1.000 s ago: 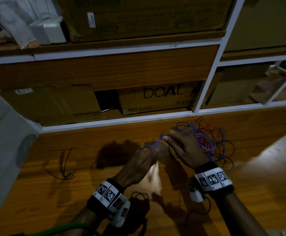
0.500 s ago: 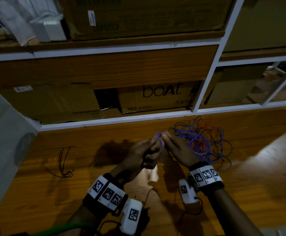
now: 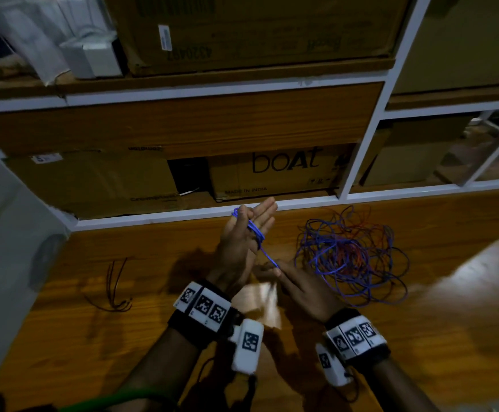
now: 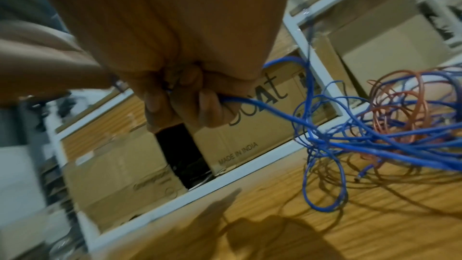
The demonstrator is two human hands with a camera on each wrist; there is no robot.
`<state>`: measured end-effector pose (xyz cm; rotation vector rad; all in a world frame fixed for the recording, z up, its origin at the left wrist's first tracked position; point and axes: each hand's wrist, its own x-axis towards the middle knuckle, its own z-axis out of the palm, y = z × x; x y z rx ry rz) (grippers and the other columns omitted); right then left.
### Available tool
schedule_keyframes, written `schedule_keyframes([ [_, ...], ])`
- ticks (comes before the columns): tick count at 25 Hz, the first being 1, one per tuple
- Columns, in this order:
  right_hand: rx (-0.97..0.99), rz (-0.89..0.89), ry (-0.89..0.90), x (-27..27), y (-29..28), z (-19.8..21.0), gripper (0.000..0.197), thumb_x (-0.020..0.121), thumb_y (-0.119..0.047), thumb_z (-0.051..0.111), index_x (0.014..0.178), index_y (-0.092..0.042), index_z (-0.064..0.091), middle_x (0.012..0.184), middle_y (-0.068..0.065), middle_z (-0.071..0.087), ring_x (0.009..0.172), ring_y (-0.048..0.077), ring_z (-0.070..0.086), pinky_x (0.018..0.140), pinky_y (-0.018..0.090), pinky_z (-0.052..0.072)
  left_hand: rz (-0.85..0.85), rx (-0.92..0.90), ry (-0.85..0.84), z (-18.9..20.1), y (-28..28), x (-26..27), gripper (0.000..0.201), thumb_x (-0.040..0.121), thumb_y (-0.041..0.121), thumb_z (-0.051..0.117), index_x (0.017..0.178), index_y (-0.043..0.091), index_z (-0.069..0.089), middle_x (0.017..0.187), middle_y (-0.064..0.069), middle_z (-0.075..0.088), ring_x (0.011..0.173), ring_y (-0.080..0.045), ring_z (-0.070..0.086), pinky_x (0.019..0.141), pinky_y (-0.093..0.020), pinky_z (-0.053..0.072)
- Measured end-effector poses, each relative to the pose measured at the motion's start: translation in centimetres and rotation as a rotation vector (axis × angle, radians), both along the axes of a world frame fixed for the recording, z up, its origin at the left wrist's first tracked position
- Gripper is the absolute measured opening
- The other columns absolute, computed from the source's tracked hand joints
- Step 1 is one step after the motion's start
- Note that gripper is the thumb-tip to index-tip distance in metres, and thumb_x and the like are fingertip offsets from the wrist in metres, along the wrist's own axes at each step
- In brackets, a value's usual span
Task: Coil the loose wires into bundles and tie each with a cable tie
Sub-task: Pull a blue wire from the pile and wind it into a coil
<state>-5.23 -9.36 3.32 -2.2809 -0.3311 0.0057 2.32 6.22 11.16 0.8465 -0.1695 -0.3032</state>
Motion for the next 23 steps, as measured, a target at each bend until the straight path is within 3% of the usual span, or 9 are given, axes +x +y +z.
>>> schedule_keyframes([
  [3,-0.072,0.011,-0.057,-0.9,-0.2,0.9,0.026,0.106,-0.041,0.040,0.126,-0.038,0.057,0.065,-0.018,0.060,0.058,-0.004,0.055,0.057,0.019,0.037,0.073,0.317,-0.097,-3.0,0.0,1.1,0.032,0.110,0.022,0.026,0.110,0.011,0.056,0.135,-0.009,0.061,0.126,-0.014,0.060,0.104,-0.039,0.051],
  [5,-0.132,0.027,-0.061,-1.4,-0.8,1.6,0.026,0.107,-0.030,0.045,0.130,-0.032,0.056,0.062,-0.020,0.057,0.066,0.005,0.057,0.056,0.016,0.032,0.064,0.446,-0.136,-4.5,0.5,1.3,0.035,0.110,0.025,0.029,0.124,0.008,0.056,0.141,-0.004,0.057,0.129,-0.009,0.056,0.106,-0.037,0.048],
  [9,-0.274,0.116,-0.037,-1.8,-1.4,2.3,0.038,0.104,-0.029,0.048,0.143,-0.033,0.051,0.084,0.004,0.071,0.076,0.019,0.062,0.059,0.035,0.040,0.159,0.587,-0.106,-5.8,0.8,0.6,0.023,0.109,0.026,0.035,0.105,0.021,0.057,0.137,0.004,0.056,0.124,-0.010,0.056,0.105,-0.032,0.047],
  [12,-0.340,0.204,-0.021,-1.6,-0.9,2.7,0.044,0.098,-0.029,0.043,0.139,-0.031,0.056,0.112,-0.002,0.074,0.095,0.017,0.065,0.065,0.031,0.040,0.179,0.757,-0.170,-6.1,0.1,0.0,0.025,0.108,0.029,0.037,0.098,0.018,0.057,0.141,0.001,0.056,0.122,-0.003,0.055,0.105,-0.027,0.042],
  [16,-0.310,0.214,0.007,-1.6,-0.8,2.2,0.059,0.089,-0.040,0.027,0.139,-0.033,0.056,0.123,-0.006,0.071,0.107,0.017,0.067,0.079,0.034,0.053,0.136,0.639,-0.119,-5.1,-0.6,0.0,0.028,0.109,0.026,0.034,0.092,0.012,0.051,0.141,-0.009,0.057,0.130,-0.013,0.051,0.105,-0.032,0.043],
  [18,-0.356,0.219,-0.018,-1.5,-1.3,2.0,0.052,0.092,-0.031,0.038,0.141,-0.035,0.054,0.125,-0.005,0.070,0.107,0.018,0.067,0.080,0.037,0.055,0.145,0.744,-0.215,-5.6,-0.5,-0.1,0.031,0.109,0.027,0.036,0.083,0.017,0.051,0.119,-0.013,0.070,0.114,-0.015,0.064,0.095,-0.031,0.049],
  [20,-0.383,0.191,-0.094,-1.4,-1.9,2.1,0.043,0.094,-0.026,0.049,0.135,-0.038,0.057,0.119,-0.007,0.072,0.099,0.018,0.068,0.071,0.033,0.052,0.090,0.861,-0.277,-6.1,0.1,-0.7,0.034,0.108,0.031,0.039,0.081,0.015,0.054,0.083,-0.006,0.073,0.080,-0.020,0.070,0.076,-0.038,0.055],
  [22,-0.329,0.145,-0.168,-1.1,-2.7,2.6,0.025,0.101,-0.038,0.048,0.119,-0.033,0.065,0.106,-0.006,0.072,0.086,0.016,0.067,0.063,0.030,0.045,-0.026,0.900,-0.312,-6.3,0.7,-1.5,0.039,0.107,0.032,0.041,0.079,0.007,0.054,0.061,-0.006,0.063,0.053,-0.021,0.061,0.056,-0.039,0.051],
  [23,-0.295,0.129,-0.204,-1.0,-2.9,3.2,0.031,0.103,-0.048,0.043,0.110,-0.031,0.067,0.099,-0.006,0.071,0.082,0.014,0.066,0.062,0.031,0.047,-0.075,0.940,-0.359,-6.3,0.9,-2.0,0.042,0.107,0.028,0.041,0.076,0.003,0.053,0.057,-0.007,0.058,0.047,-0.018,0.056,0.052,-0.037,0.047],
])
